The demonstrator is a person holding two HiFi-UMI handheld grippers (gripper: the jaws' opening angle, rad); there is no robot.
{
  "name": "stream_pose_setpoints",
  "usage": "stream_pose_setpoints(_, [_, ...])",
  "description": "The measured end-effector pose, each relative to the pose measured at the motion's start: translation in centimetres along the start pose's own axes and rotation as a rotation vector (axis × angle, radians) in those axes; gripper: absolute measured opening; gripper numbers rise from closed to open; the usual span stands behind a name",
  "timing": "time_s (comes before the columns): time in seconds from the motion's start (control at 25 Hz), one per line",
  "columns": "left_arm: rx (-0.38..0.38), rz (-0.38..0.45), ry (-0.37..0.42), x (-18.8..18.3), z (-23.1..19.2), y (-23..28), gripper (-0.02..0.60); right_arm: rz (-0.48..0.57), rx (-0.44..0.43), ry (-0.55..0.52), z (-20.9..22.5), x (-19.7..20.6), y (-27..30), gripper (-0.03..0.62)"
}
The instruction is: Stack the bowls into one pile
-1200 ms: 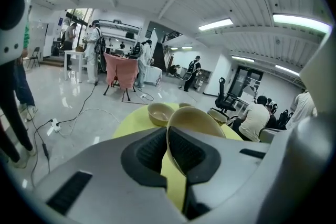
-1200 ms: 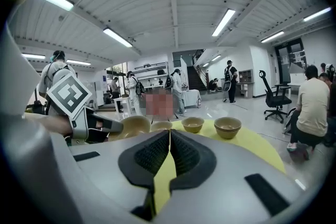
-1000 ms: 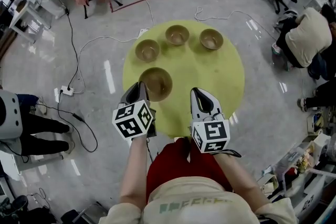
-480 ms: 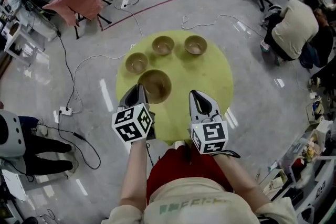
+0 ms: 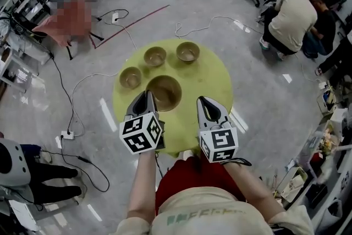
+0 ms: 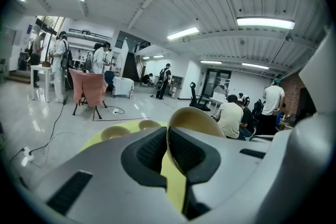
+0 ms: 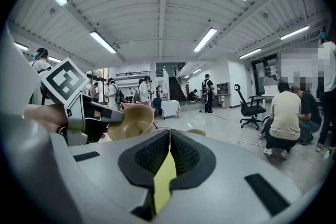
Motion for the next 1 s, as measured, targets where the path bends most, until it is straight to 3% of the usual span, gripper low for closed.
stream_pose_setpoints(0.64, [0.129, 0.0, 0.047, -0.2, 6.9, 1.6, 0.034, 0.011, 0.095, 0.015, 3.7, 0.0, -3.0, 0.037])
stream_pose_setpoints(1.0, [0.145, 0.0, 0.055, -0.5, 8.7, 4.0, 0.034, 0.006, 0.109, 0.027, 6.2, 0.3, -1.9, 0.037])
Point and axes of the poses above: the fingertips, and each gripper's own axes: y forward along the fingers, z to its right, x out of its underside, the point moved 2 cm from there along -y, backward along the fingers, and after that the axes turned 4 degrees about -x, right-handed, at the moved point
